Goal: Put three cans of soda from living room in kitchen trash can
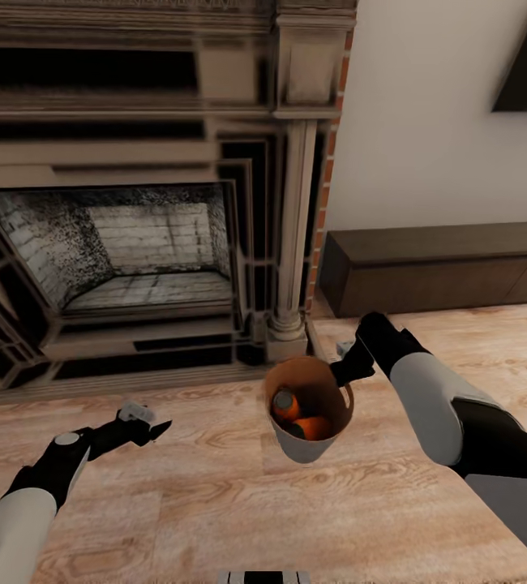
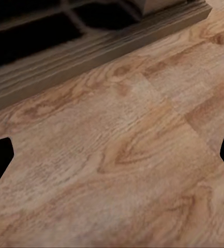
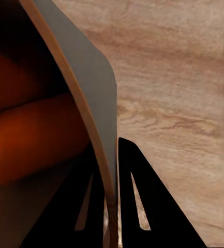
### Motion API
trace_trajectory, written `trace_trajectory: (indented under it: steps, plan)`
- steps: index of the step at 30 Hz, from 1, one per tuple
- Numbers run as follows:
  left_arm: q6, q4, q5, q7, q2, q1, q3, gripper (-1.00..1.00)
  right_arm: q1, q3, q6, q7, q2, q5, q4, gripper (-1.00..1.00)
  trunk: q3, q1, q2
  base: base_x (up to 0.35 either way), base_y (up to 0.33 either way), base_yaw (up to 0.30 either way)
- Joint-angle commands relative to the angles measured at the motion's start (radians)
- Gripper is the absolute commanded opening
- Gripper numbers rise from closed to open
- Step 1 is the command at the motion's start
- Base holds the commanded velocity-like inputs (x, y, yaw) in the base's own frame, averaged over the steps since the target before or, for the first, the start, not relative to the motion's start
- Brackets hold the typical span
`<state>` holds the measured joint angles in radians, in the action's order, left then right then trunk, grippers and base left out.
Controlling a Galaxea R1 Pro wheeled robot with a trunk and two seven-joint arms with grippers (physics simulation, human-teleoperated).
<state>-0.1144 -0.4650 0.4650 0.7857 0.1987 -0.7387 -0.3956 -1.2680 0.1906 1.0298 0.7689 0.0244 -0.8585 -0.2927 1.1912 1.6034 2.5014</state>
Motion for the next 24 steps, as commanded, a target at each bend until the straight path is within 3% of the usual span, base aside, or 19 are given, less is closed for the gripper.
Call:
trace_trajectory:
  steps: [1, 8, 18, 24]
  plan:
    - [-0.001, 0.000, 0.000, -0.002, 0.000, 0.001, 0.000, 1.00, -0.001, 0.015, 0.017, 0.008, -0.003, 0.052, 0.005, -1.00, 0.004, 0.000, 0.000, 0.000, 0.000, 0.000]
    - [-0.008, 0.002, 0.001, -0.023, -0.004, 0.007, -0.001, 1.00, 0.006, 0.035, 0.017, 0.010, -0.044, 0.053, 0.044, -1.00, 0.031, 0.003, 0.002, 0.000, 0.000, 0.000]
    - [-0.008, 0.002, 0.000, -0.029, -0.004, 0.017, -0.002, 1.00, 0.012, 0.038, 0.017, 0.006, -0.050, 0.052, 0.052, -1.00, 0.031, 0.003, 0.002, 0.000, 0.000, 0.000]
    - [-0.008, 0.002, 0.001, -0.032, -0.004, 0.018, -0.001, 1.00, 0.018, 0.038, 0.017, 0.003, -0.048, 0.052, 0.052, -1.00, 0.054, 0.006, 0.003, 0.000, 0.000, 0.000]
